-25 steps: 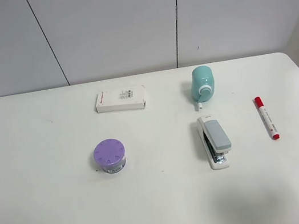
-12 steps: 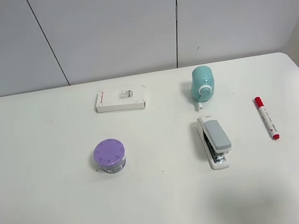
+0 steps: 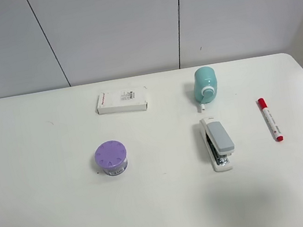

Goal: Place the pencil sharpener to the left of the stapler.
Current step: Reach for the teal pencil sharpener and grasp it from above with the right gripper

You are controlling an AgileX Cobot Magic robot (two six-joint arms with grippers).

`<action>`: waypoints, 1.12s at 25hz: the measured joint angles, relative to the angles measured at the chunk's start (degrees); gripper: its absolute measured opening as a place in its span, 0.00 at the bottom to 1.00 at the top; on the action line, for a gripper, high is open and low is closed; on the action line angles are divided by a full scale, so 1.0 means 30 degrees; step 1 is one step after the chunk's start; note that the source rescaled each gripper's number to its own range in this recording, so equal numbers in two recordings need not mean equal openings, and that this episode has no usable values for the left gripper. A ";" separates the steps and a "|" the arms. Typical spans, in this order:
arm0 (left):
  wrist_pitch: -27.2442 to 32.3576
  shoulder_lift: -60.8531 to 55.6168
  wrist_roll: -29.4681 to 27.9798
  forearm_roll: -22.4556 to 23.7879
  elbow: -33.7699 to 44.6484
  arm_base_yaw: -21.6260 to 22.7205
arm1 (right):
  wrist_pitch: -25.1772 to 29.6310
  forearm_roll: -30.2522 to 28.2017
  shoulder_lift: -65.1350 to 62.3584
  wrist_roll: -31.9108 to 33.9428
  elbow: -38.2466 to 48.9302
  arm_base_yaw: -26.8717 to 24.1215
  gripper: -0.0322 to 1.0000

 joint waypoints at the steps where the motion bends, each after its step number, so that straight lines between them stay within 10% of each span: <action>1: 0.0000 0.0000 0.0000 0.0000 0.0000 0.0000 | 0.0000 0.0041 0.1184 0.0277 -0.0529 0.0000 1.00; 12: 0.0000 0.0000 0.0000 0.0000 0.0000 0.0000 | -0.0167 0.0093 1.7849 0.1286 -1.0510 0.0384 1.00; 28: 0.0000 0.0000 0.0000 0.0000 0.0000 0.0000 | 0.0098 -0.0195 3.1286 0.3474 -2.0680 0.4101 1.00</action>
